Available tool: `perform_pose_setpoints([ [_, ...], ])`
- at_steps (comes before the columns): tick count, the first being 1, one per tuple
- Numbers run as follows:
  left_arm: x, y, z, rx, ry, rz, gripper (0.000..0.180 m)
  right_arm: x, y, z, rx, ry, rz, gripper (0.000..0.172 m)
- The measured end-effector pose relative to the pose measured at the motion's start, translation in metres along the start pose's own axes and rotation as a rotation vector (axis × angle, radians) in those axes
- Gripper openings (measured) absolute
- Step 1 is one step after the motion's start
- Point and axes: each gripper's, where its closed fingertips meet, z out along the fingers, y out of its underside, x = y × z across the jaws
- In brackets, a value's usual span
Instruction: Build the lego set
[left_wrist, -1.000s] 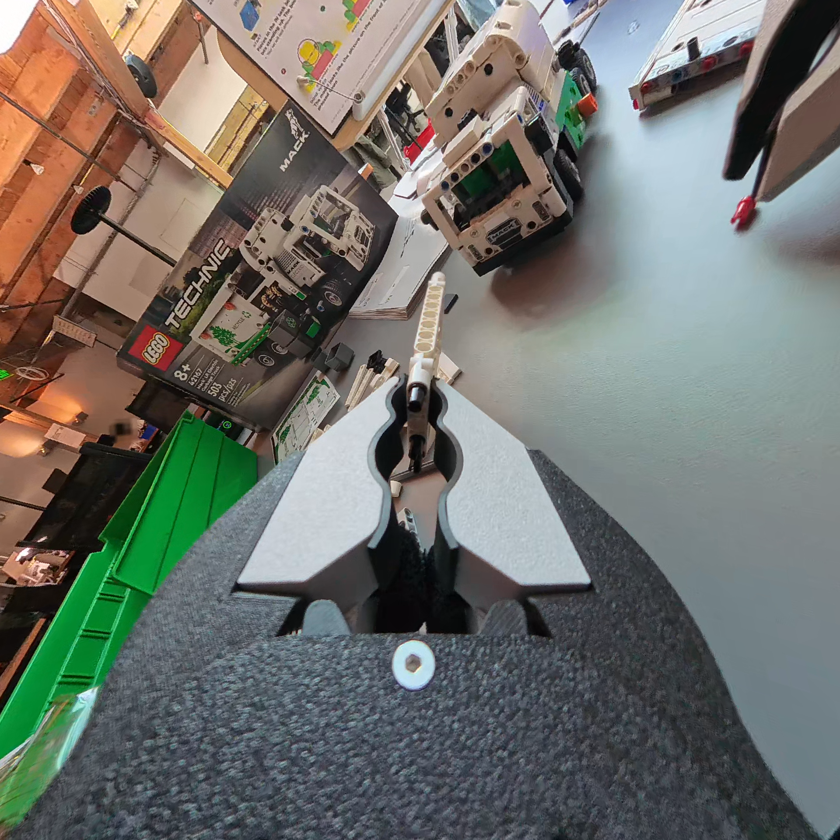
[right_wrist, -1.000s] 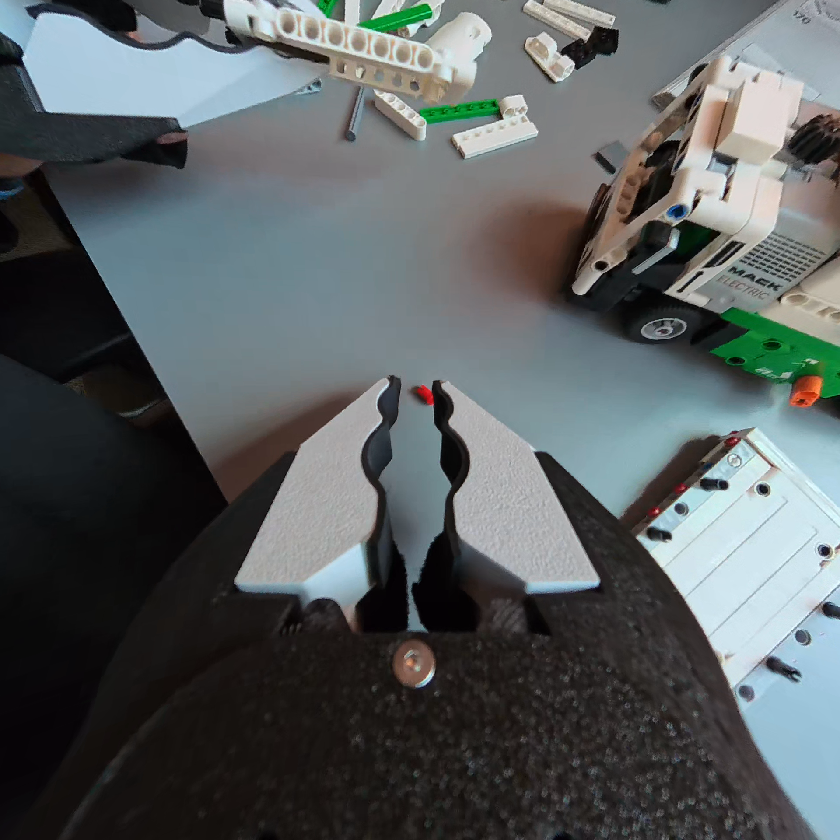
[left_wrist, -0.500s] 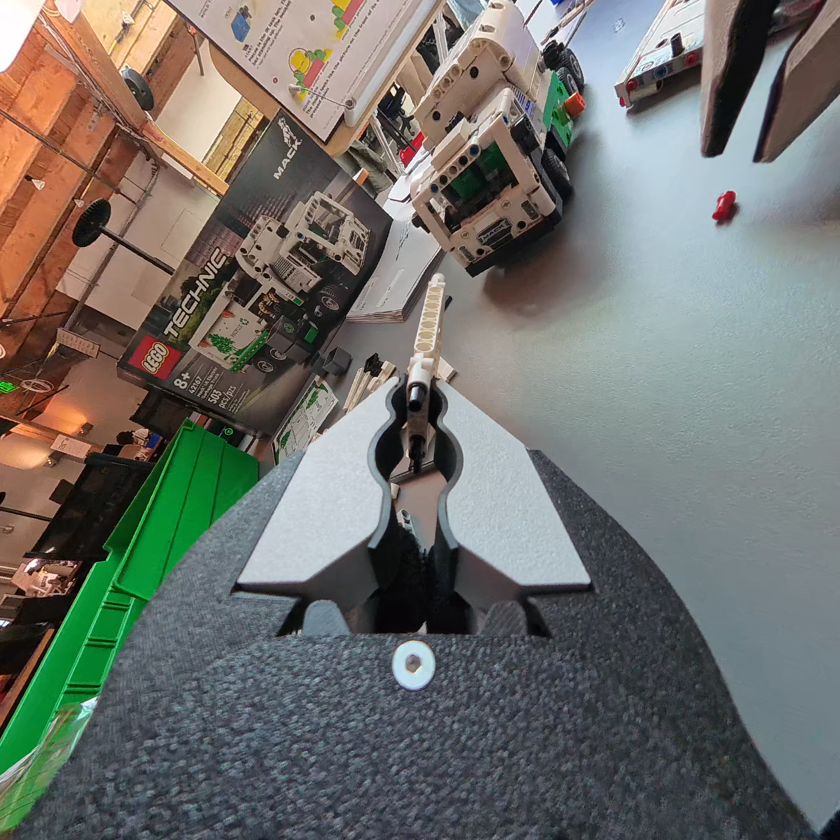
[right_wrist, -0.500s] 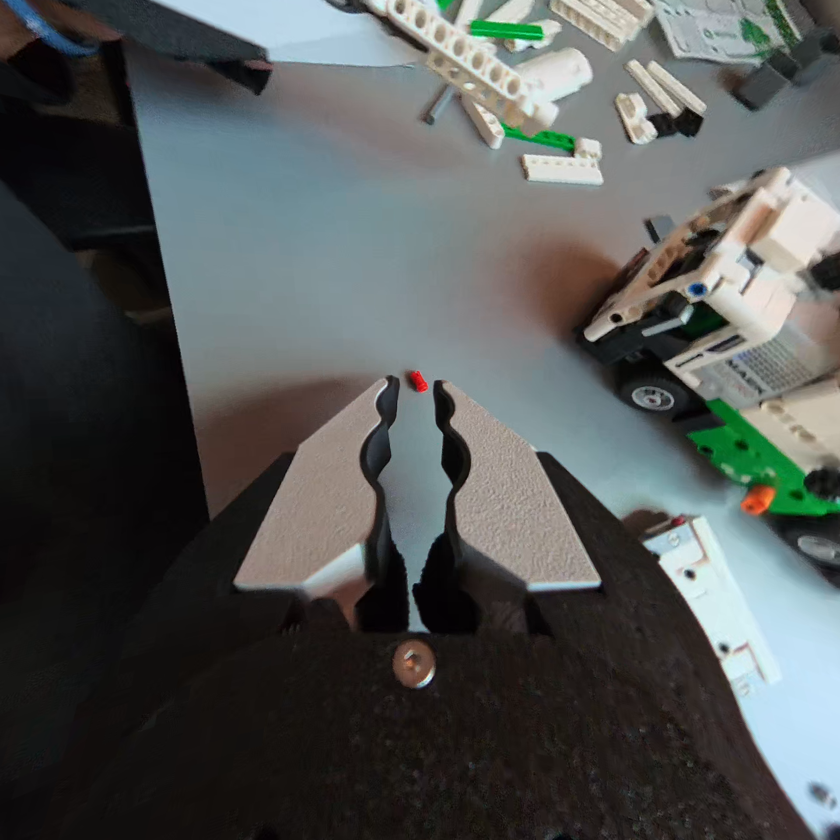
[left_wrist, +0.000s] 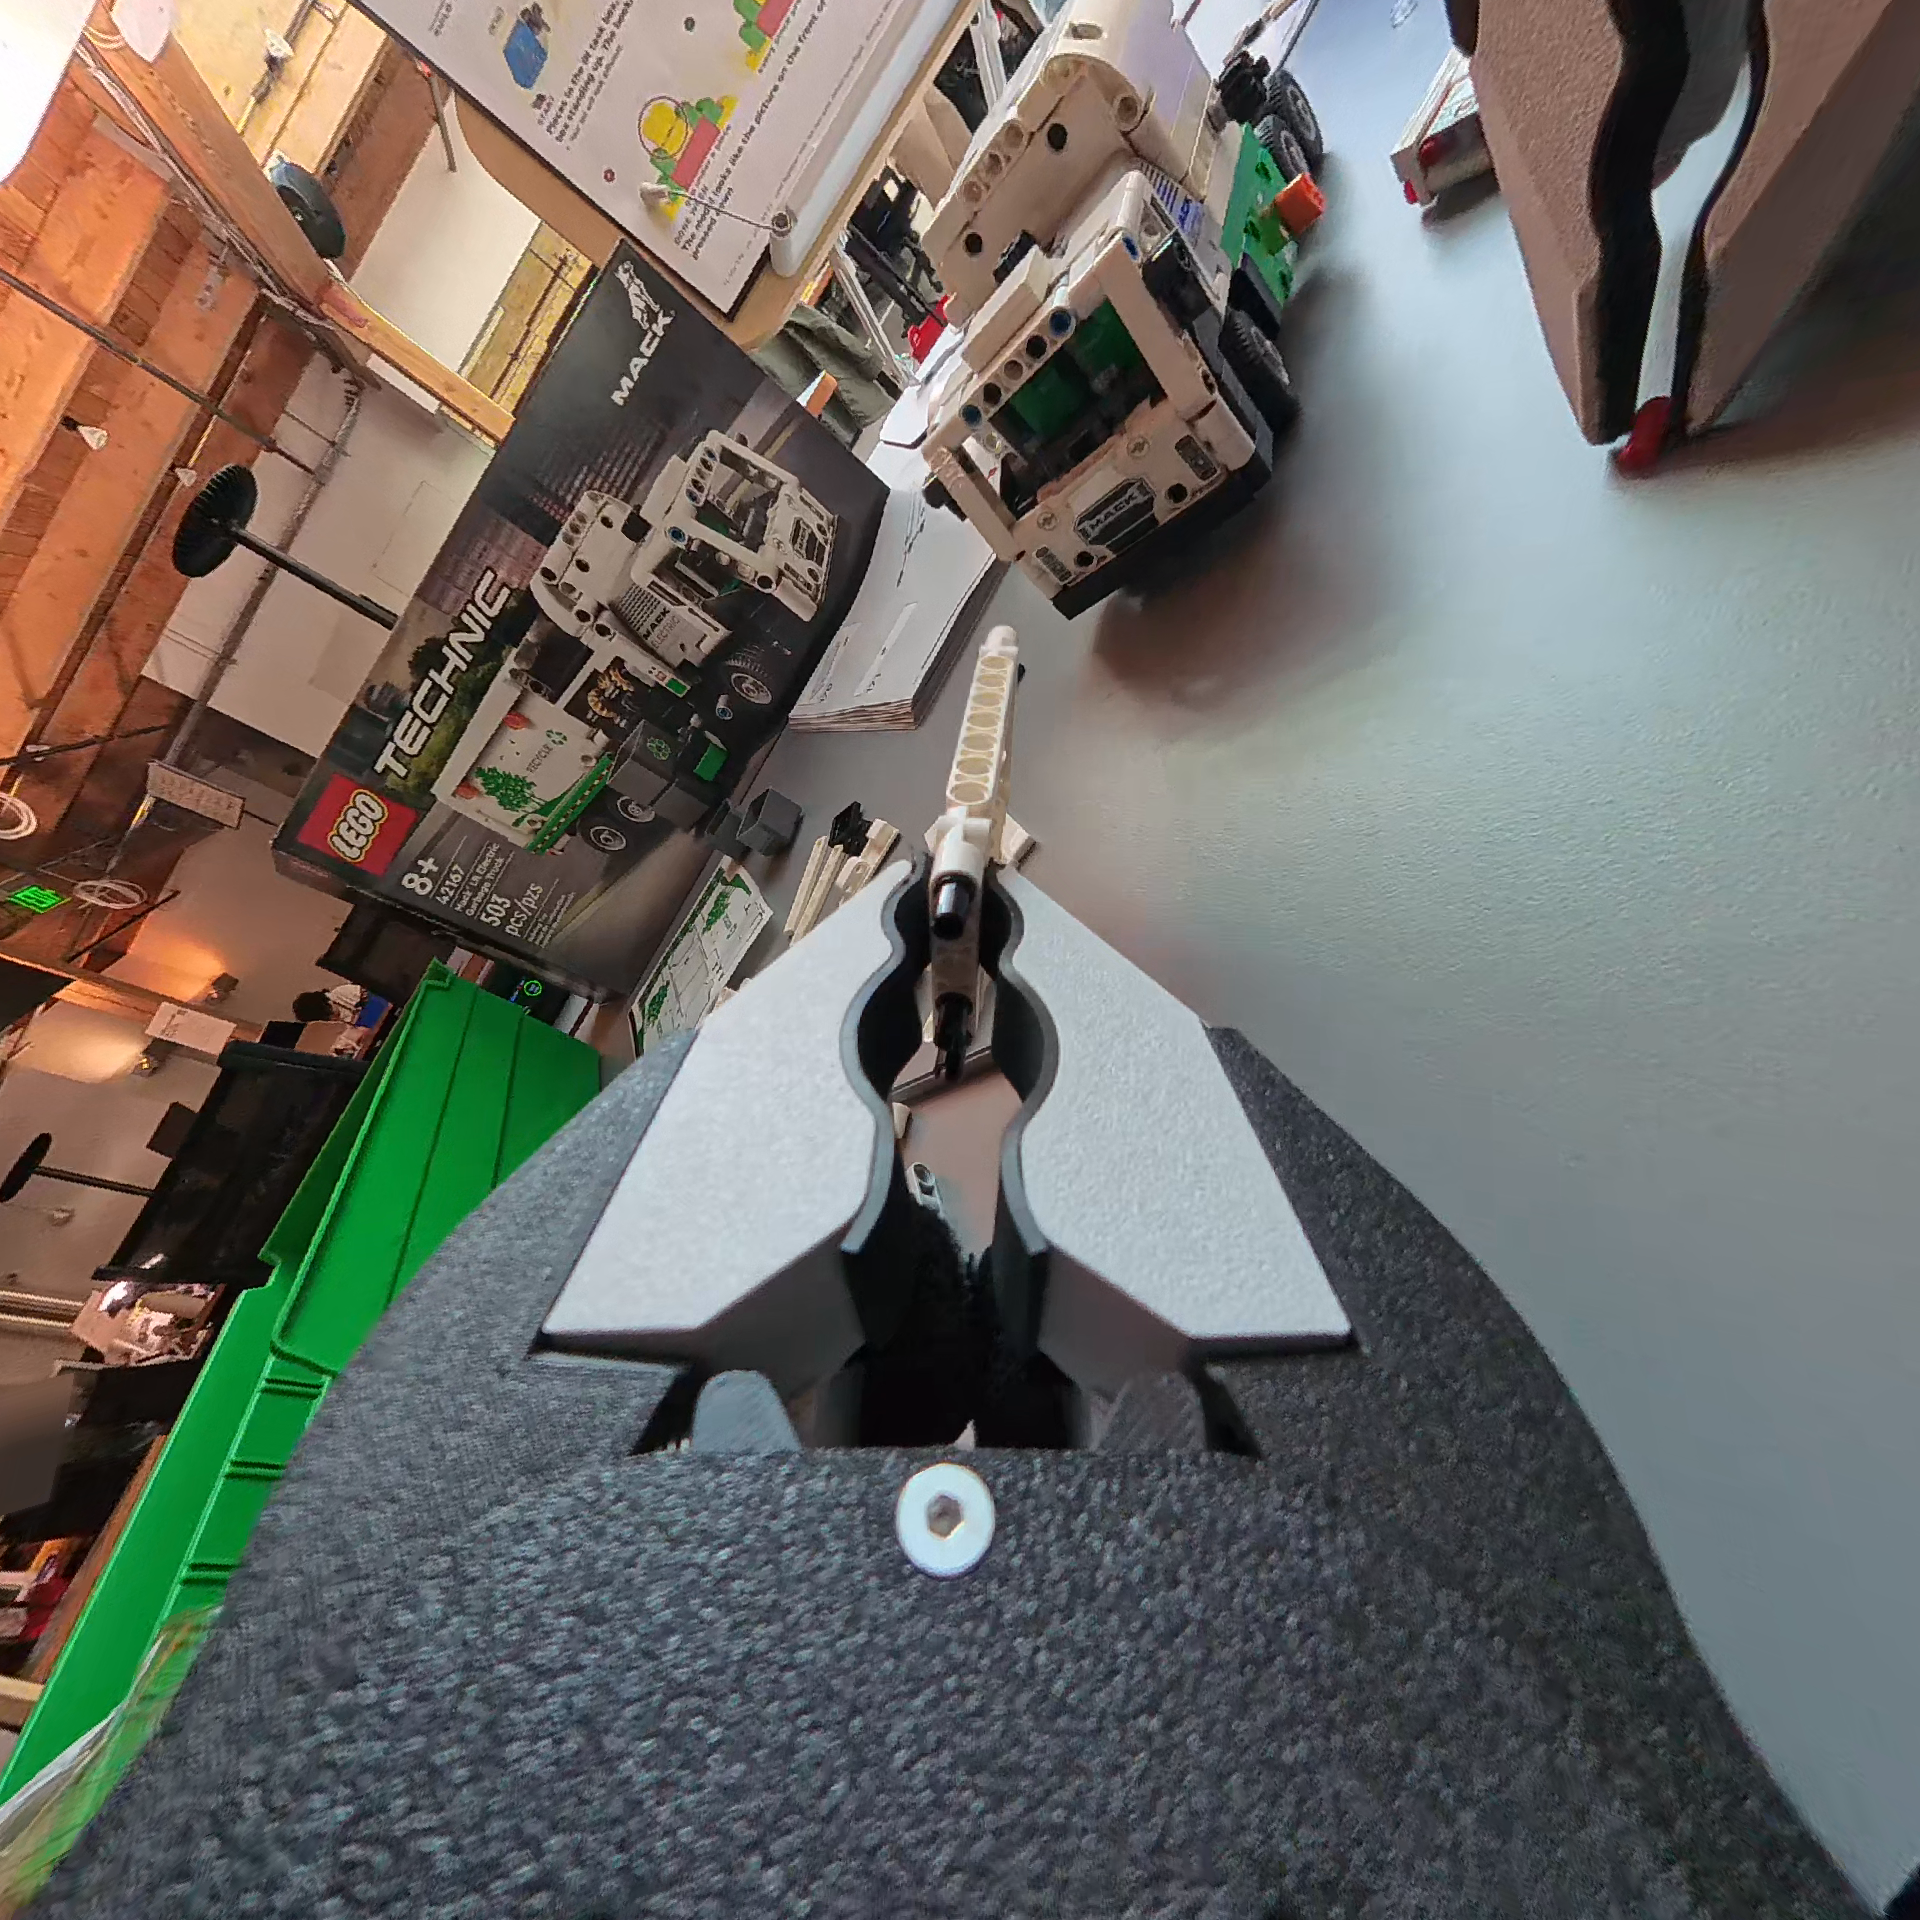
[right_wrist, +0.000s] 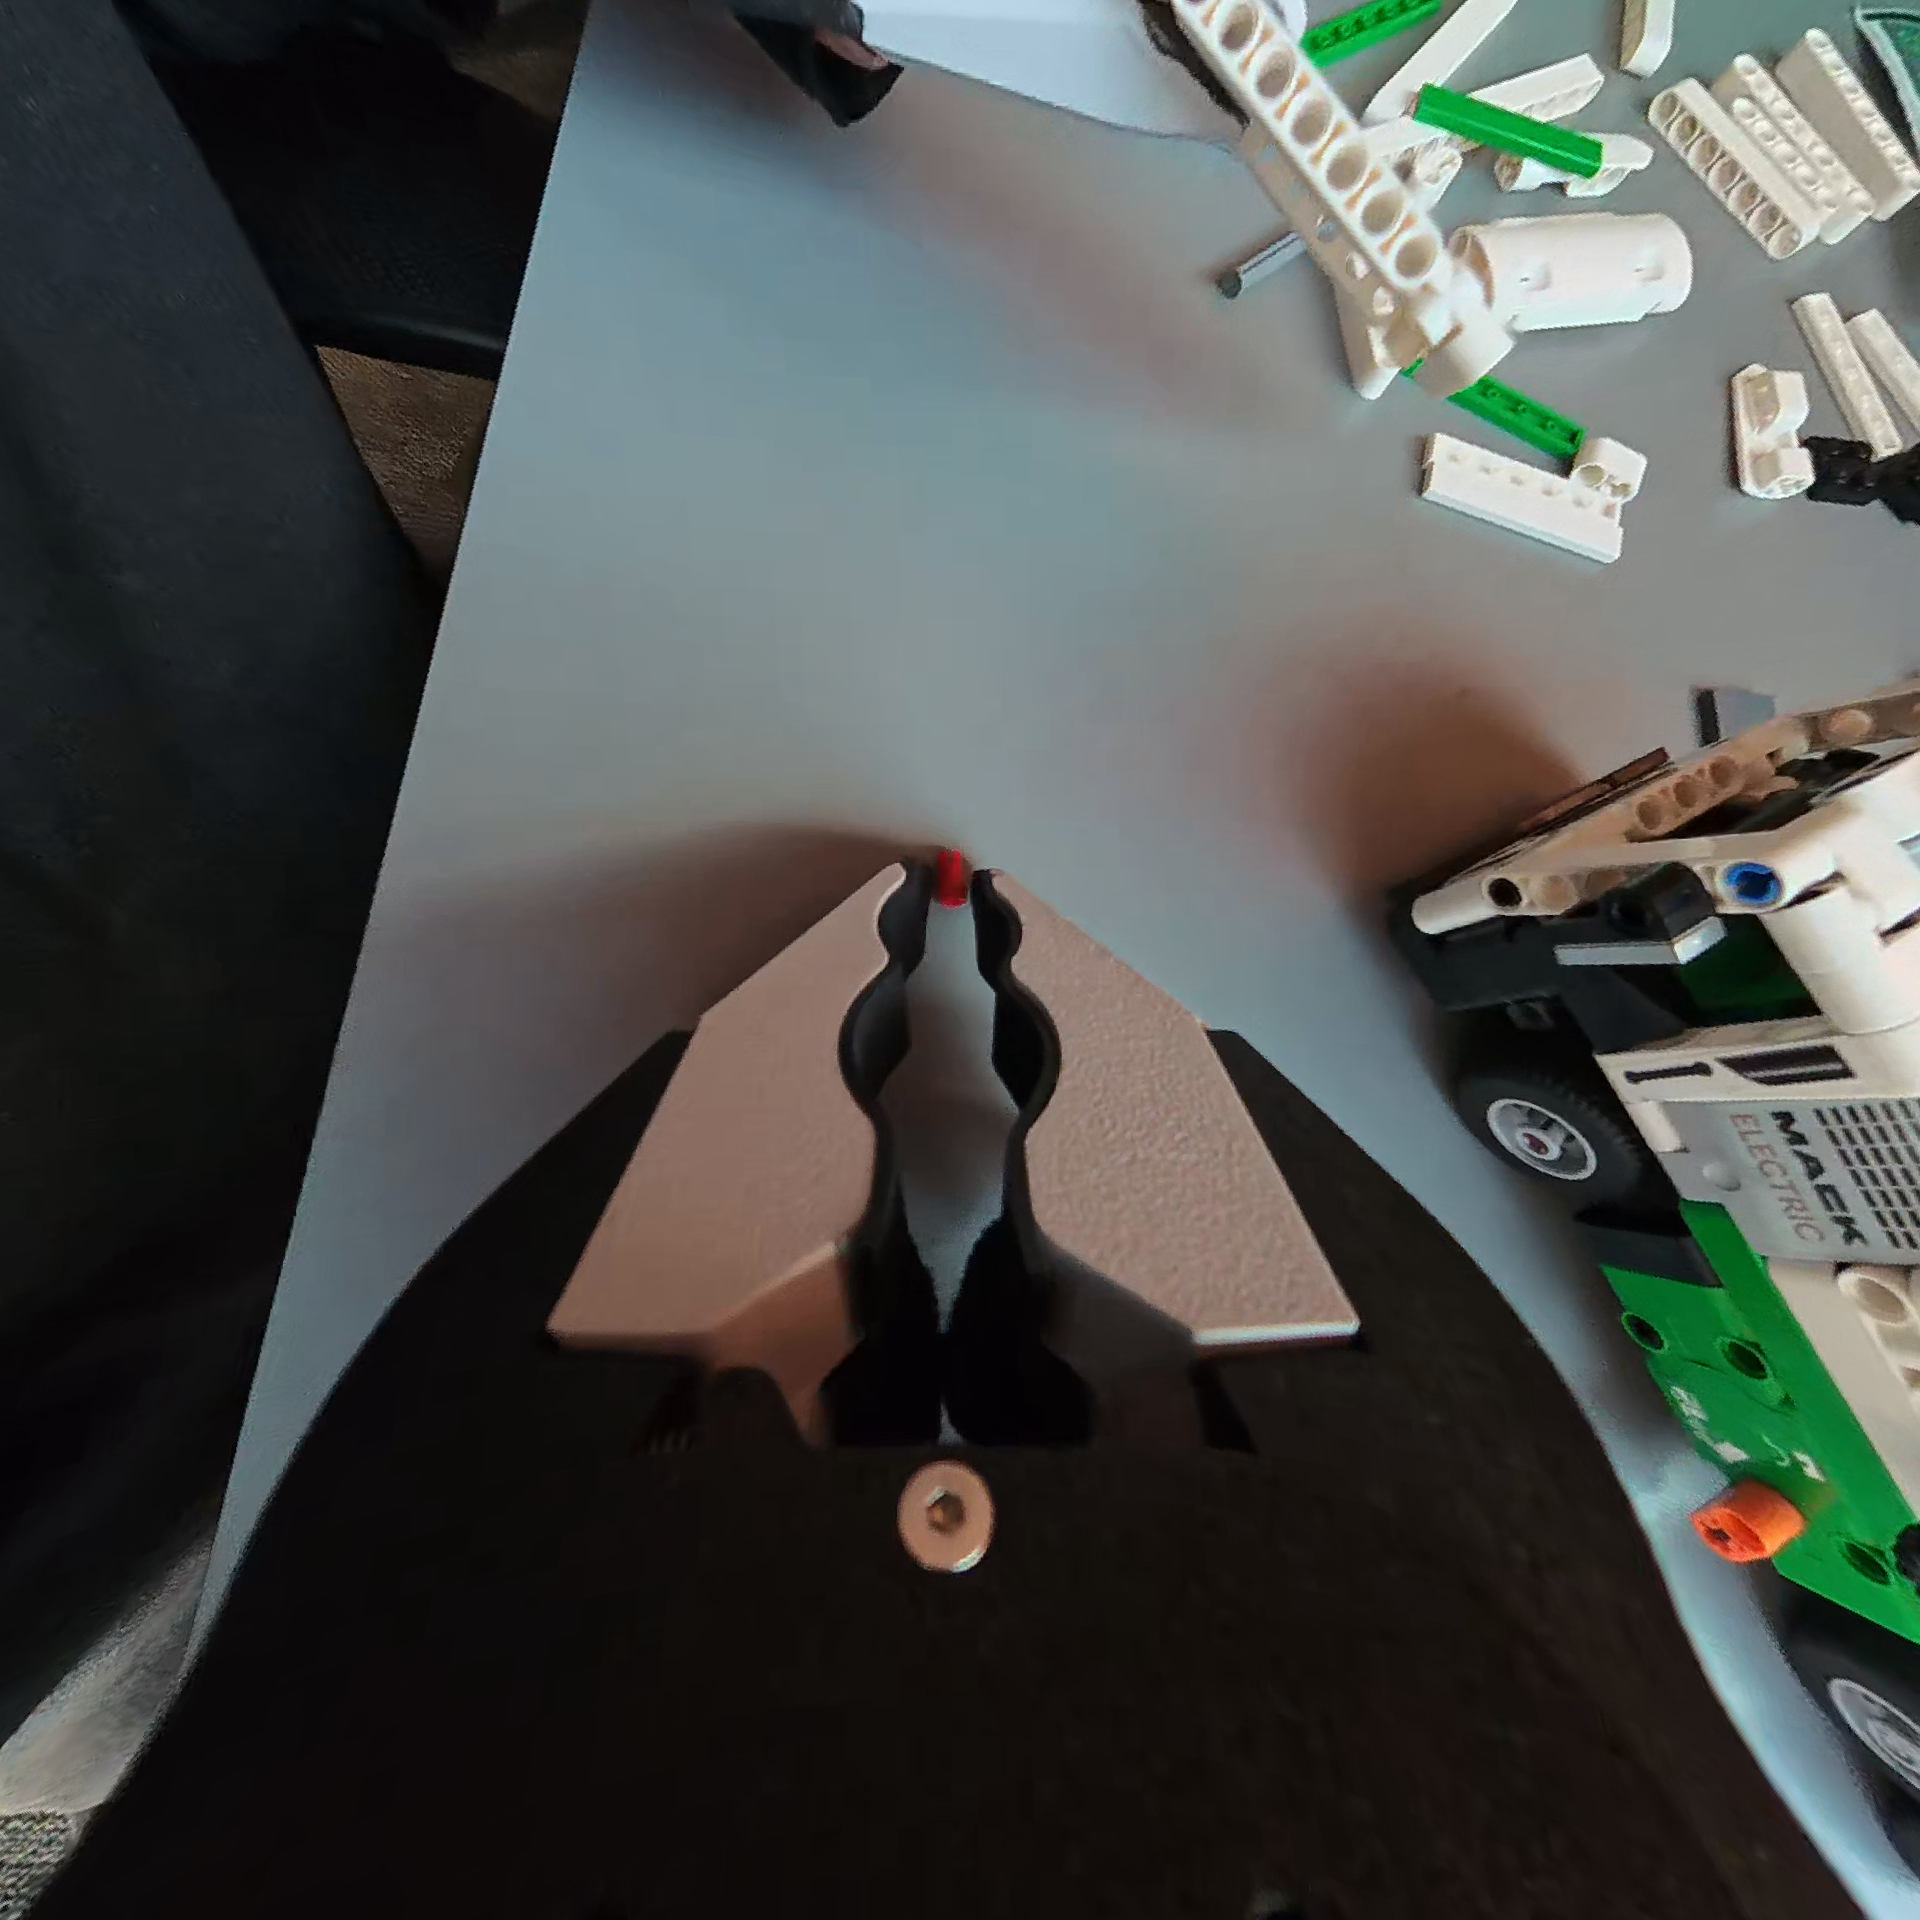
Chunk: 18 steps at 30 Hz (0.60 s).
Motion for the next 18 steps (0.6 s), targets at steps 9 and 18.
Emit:
perform_pose_setpoints([
  [9,0.0009,0.0003,0.0006,-0.004,0.003,0.004,0.005,-0.0015,0.0019,-0.001,-0.003,-0.033,0.006,0.005],
  [18,0.007,-0.0047,0.0008,0.014,0.019,0.033,0.005,-0.0026,0.0021,-0.0004,-0.035,-0.079,0.006,0.003],
])
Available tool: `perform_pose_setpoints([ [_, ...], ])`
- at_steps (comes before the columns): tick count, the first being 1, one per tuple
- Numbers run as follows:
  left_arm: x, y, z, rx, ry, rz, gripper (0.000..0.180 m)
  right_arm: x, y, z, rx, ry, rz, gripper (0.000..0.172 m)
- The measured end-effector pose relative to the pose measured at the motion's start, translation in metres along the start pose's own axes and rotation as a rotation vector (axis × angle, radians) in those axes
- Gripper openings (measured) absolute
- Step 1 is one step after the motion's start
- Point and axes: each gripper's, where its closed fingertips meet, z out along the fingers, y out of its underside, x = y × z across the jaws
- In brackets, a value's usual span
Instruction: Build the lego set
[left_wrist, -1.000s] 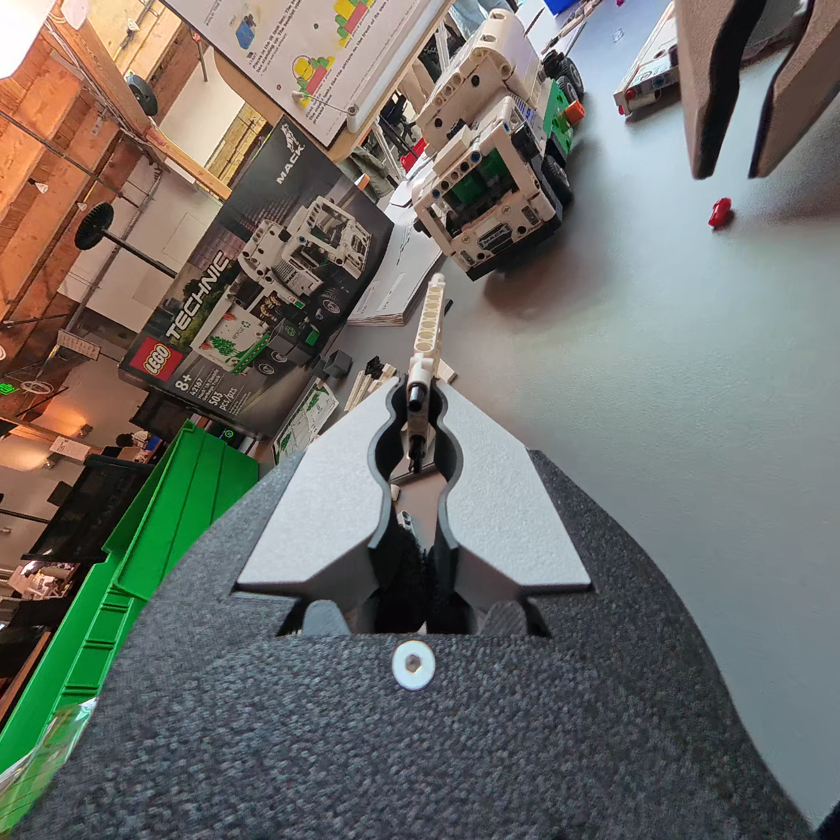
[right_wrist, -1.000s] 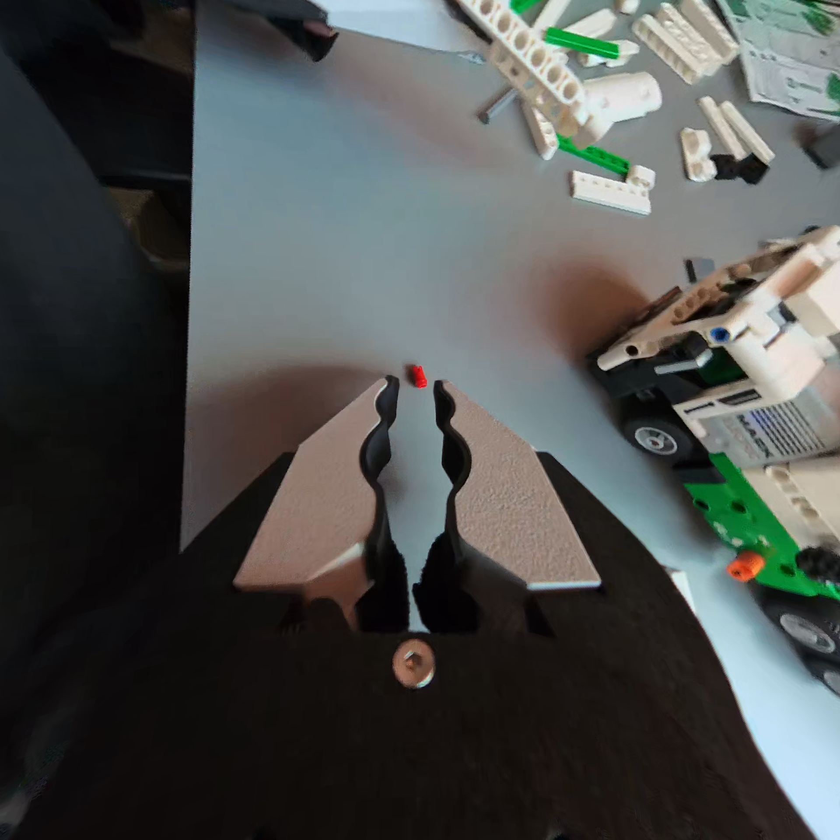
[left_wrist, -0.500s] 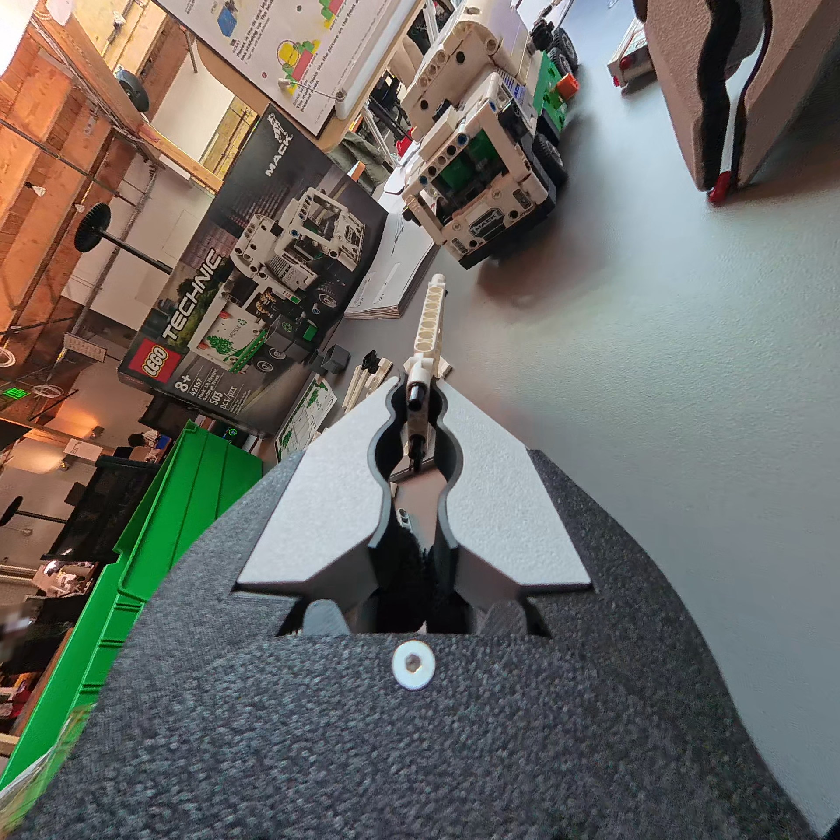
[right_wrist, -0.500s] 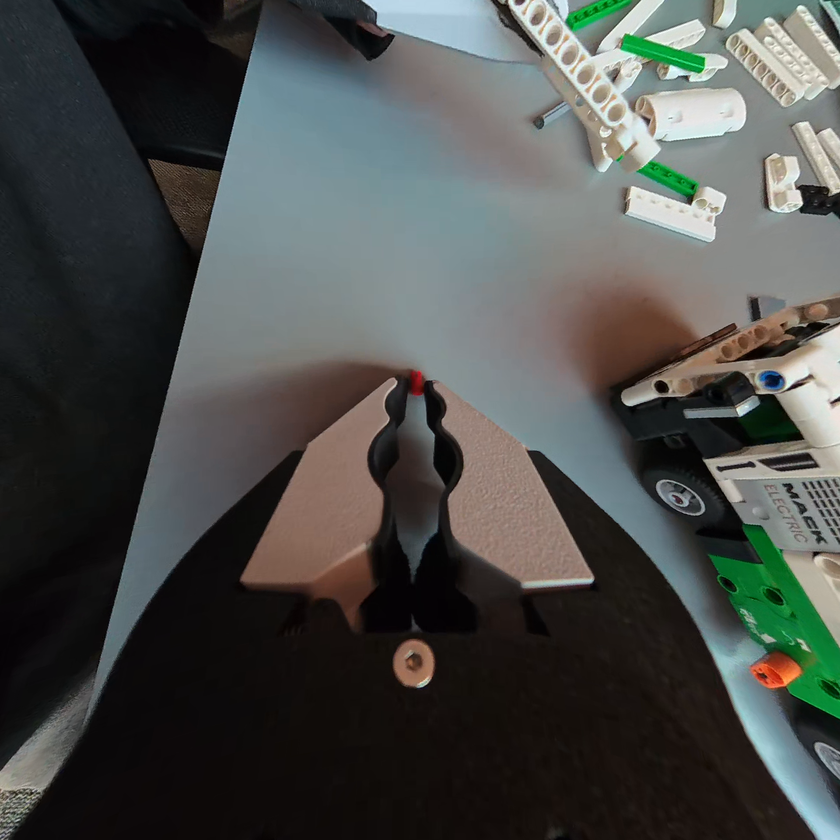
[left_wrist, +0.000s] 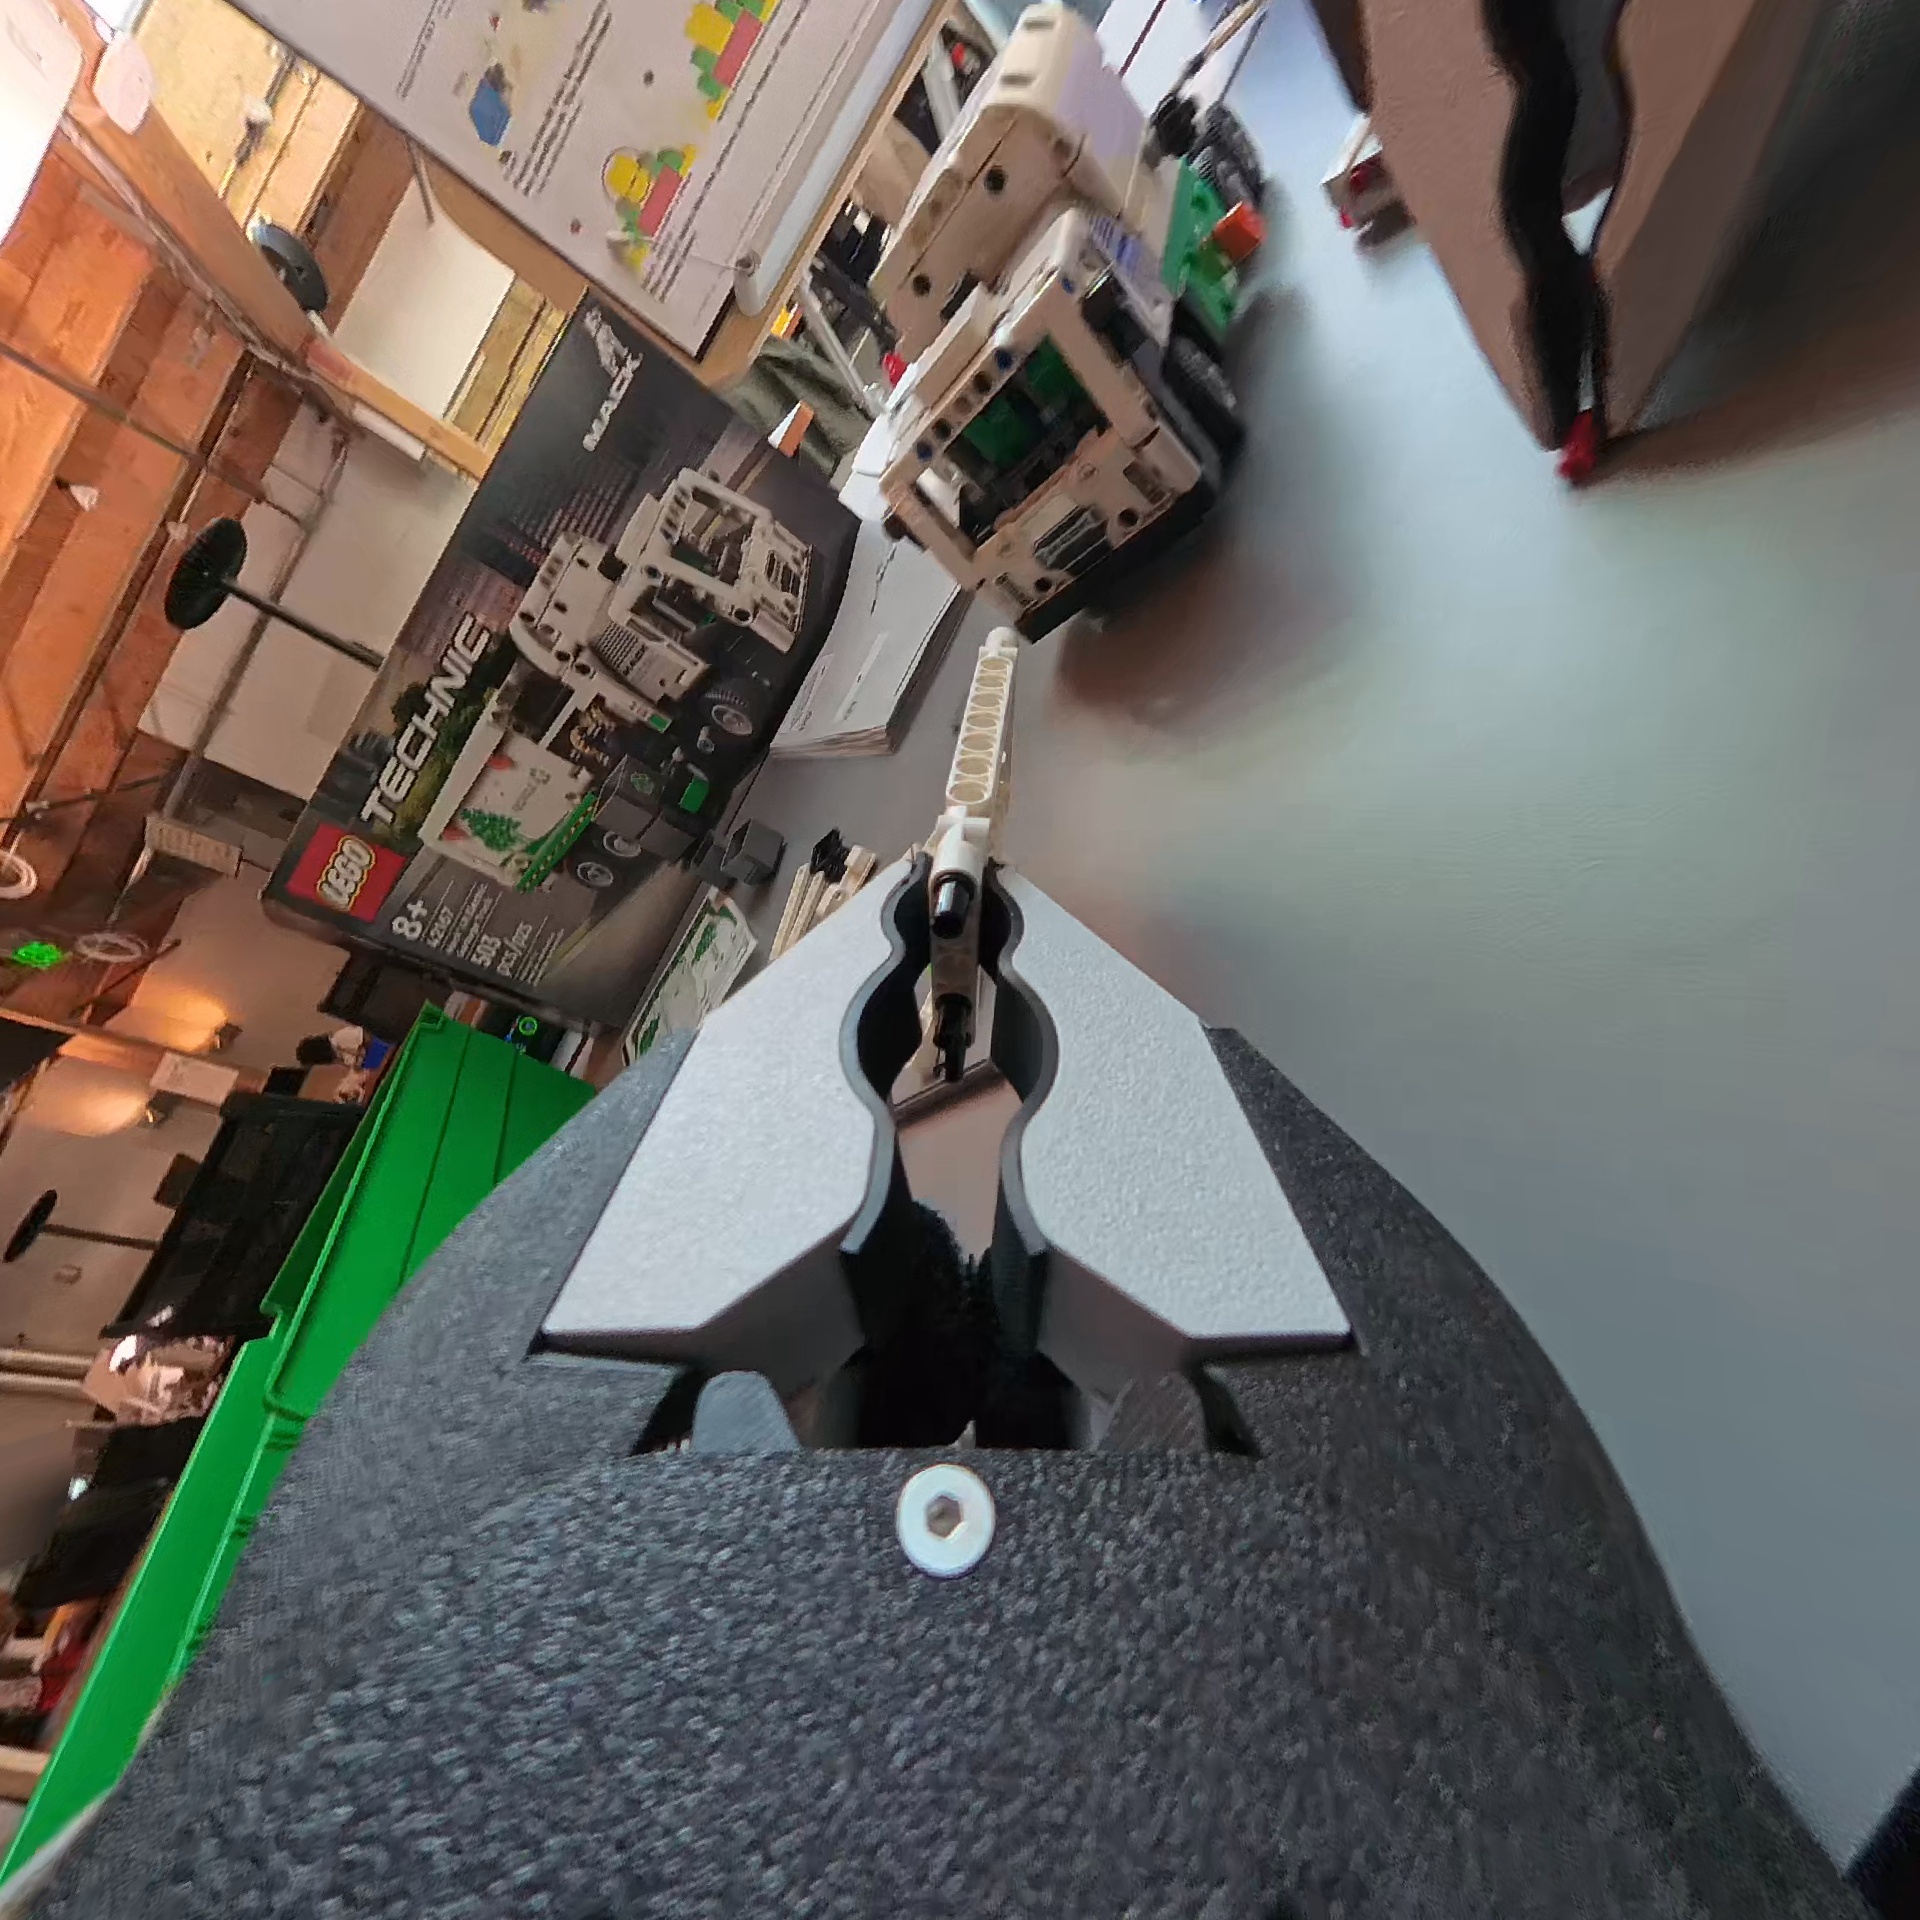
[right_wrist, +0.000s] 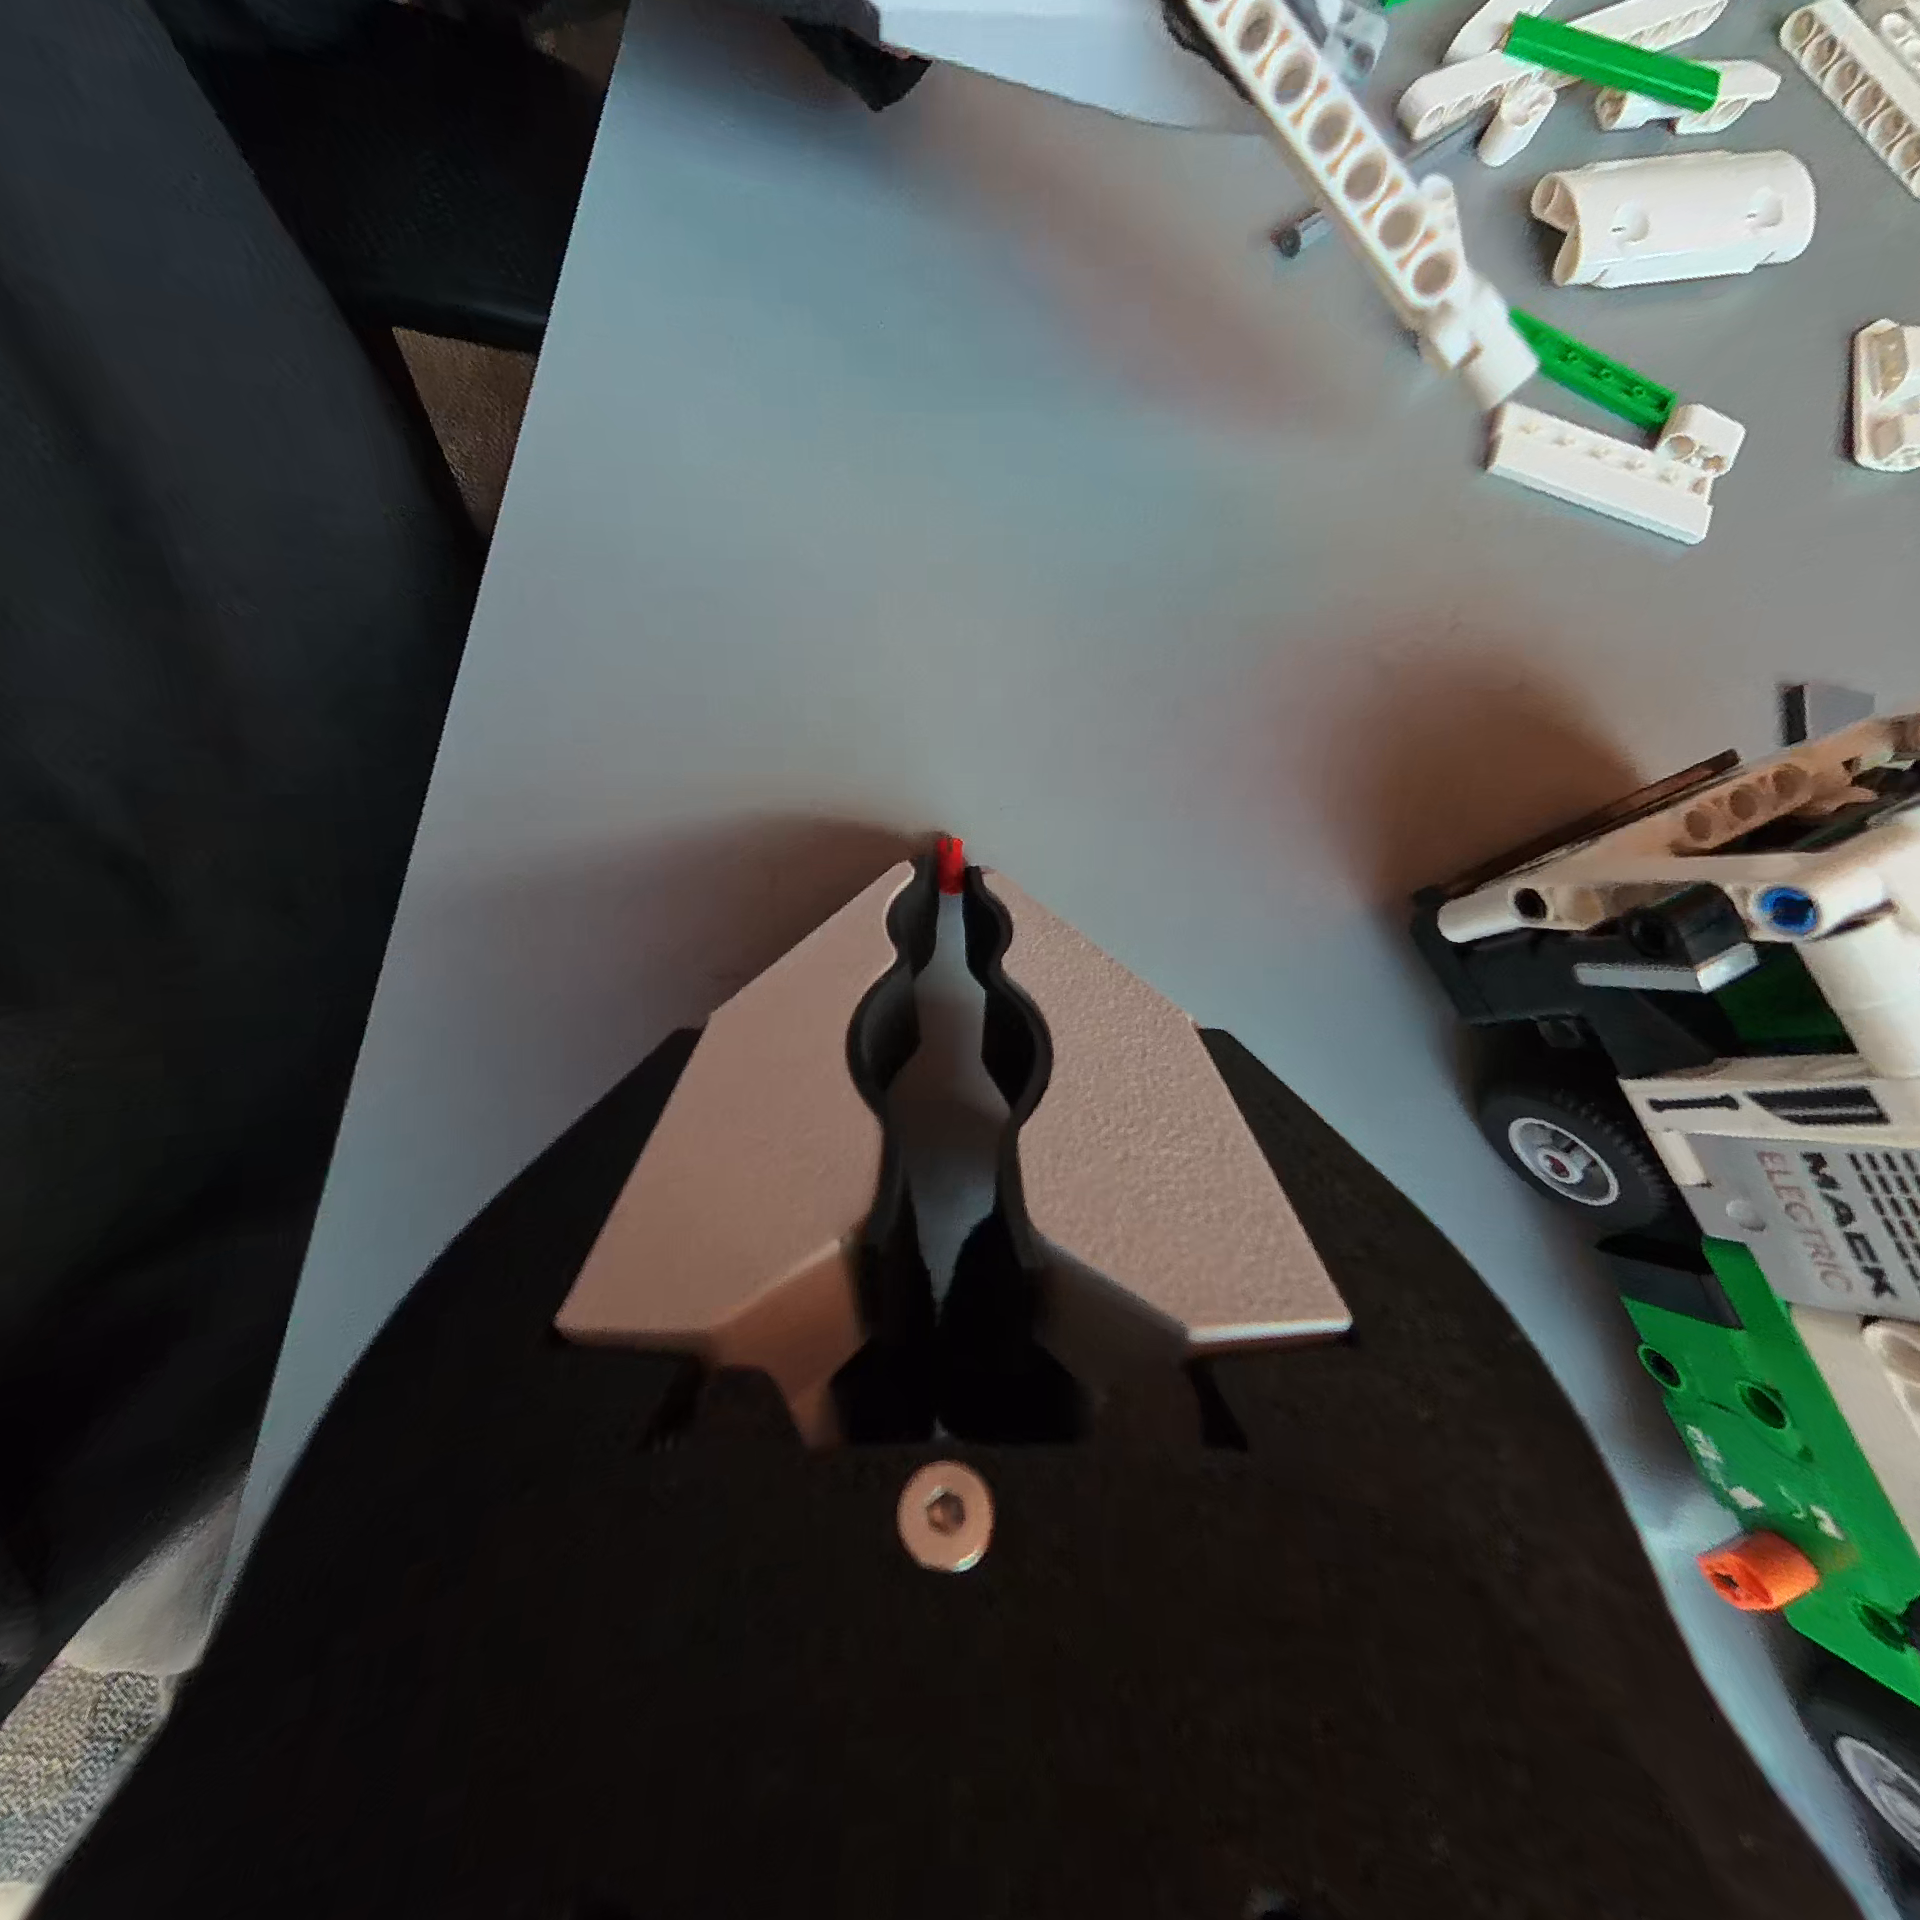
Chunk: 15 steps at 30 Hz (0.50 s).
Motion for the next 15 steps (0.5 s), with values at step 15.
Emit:
perform_pose_setpoints([
  [15,0.059,-0.043,0.01,0.044,-0.018,0.412,0.006,-0.001,-0.051,-0.024,-0.414,-0.052,-0.776,0.003],
])
